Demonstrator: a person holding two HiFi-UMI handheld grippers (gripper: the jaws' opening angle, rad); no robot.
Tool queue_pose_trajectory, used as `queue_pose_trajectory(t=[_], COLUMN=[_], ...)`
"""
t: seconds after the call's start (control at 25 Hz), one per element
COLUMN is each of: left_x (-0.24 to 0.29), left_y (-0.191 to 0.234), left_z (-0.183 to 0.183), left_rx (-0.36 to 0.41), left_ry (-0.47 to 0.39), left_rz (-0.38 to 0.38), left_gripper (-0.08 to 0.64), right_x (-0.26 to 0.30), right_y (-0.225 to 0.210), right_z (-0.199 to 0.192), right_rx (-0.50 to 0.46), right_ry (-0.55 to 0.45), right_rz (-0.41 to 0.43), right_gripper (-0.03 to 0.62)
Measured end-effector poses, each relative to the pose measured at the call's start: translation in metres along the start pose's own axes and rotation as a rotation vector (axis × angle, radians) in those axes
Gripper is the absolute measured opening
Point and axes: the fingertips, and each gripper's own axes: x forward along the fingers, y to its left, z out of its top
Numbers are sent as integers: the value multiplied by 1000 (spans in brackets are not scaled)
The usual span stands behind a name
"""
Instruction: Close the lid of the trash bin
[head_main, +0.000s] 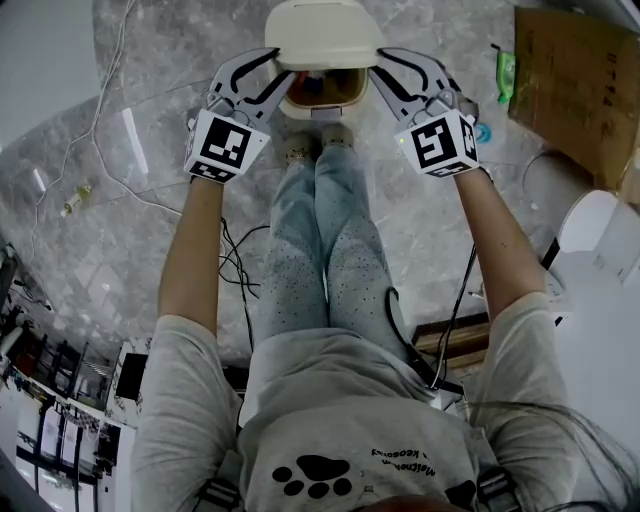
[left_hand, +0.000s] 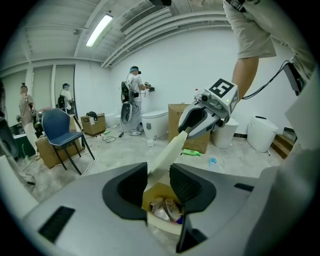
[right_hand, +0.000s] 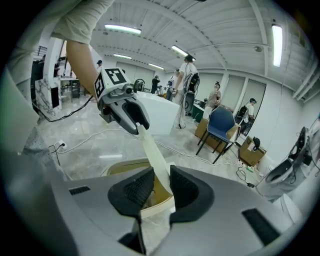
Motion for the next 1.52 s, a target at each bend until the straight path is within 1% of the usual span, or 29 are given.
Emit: queue_pose_trajectory(t=[0.12,0.4,0.84,1.2,1.52], left_x=[0,1,2,5,6], left_y=[-6,-16,-35,-45,-54], left_z=[-8,-18,-37,-50,-61], left_rx=[-5,19,100,139,166], left_ry=[5,22,63,78,112], left_rz=[-1,-6,-17,-8,-21], left_gripper=[137,141,147,150,156], right_x=[0,0,2,5,8], right_y=[6,17,41,53,65], right_z=[-3,-12,-28,-39,-49], right_rx=[-20,-52,-111,-148,-165], right_ry=[11,27,62,73,104], right_rz=[6,15,29,35,67], right_gripper=[110,112,118,121,127])
